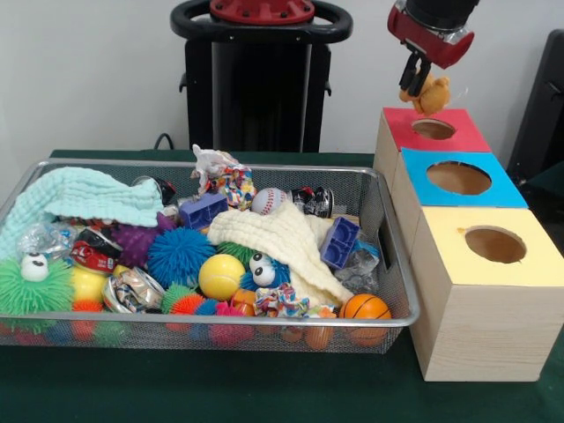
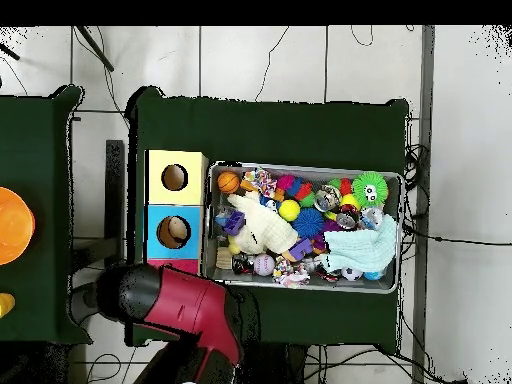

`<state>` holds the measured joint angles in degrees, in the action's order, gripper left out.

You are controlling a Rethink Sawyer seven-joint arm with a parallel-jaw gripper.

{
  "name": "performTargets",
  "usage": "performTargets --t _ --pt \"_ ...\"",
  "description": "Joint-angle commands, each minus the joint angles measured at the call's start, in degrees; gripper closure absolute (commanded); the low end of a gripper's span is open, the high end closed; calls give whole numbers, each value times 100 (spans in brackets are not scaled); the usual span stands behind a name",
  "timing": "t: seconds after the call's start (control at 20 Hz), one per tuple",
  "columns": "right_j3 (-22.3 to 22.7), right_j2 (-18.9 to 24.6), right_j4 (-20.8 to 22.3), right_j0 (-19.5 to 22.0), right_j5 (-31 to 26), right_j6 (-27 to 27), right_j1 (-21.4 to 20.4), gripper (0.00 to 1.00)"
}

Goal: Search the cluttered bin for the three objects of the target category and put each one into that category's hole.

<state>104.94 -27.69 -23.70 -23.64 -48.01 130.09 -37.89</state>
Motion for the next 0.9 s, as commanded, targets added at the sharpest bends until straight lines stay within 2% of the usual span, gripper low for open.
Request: performTargets --t 0.05,0.55,0.9 --pt "357 370 -279 75 162 1524 229 100" --pt "377 550 -374 160 814 1307 524 100" --pt "252 555 -396 160 952 1326 701 100"
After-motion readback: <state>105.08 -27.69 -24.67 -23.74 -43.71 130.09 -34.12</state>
